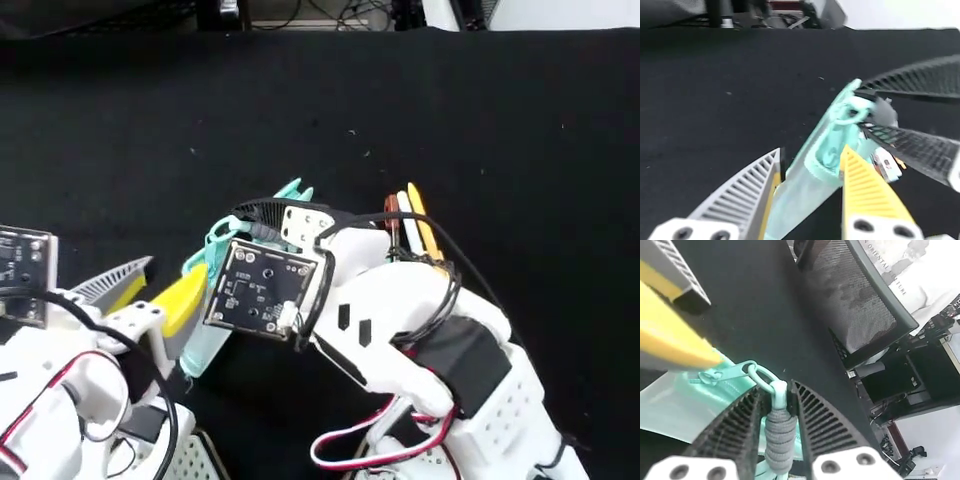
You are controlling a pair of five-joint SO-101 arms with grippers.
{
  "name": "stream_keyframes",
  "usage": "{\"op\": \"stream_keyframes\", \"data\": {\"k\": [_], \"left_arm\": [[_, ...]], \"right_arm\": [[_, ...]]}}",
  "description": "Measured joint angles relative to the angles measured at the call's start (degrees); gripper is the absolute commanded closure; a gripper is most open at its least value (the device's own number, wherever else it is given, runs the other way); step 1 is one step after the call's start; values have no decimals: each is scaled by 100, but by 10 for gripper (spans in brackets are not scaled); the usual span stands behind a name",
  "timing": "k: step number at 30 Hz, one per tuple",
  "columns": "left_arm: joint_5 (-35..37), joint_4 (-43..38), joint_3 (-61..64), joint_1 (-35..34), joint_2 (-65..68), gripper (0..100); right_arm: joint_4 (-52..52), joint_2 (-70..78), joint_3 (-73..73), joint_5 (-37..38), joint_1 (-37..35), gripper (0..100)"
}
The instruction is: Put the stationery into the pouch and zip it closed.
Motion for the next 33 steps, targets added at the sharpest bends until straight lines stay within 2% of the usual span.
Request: {"op": "stream_keyframes", "data": {"k": [17,29,33], "left_arm": [[0,0,290,-123,0,797],[9,-44,404,-123,0,805],[9,-44,387,-123,0,920]], "right_arm": [[-79,0,0,0,0,987],[-167,0,9,0,334,987],[-167,0,9,0,334,987]]}}
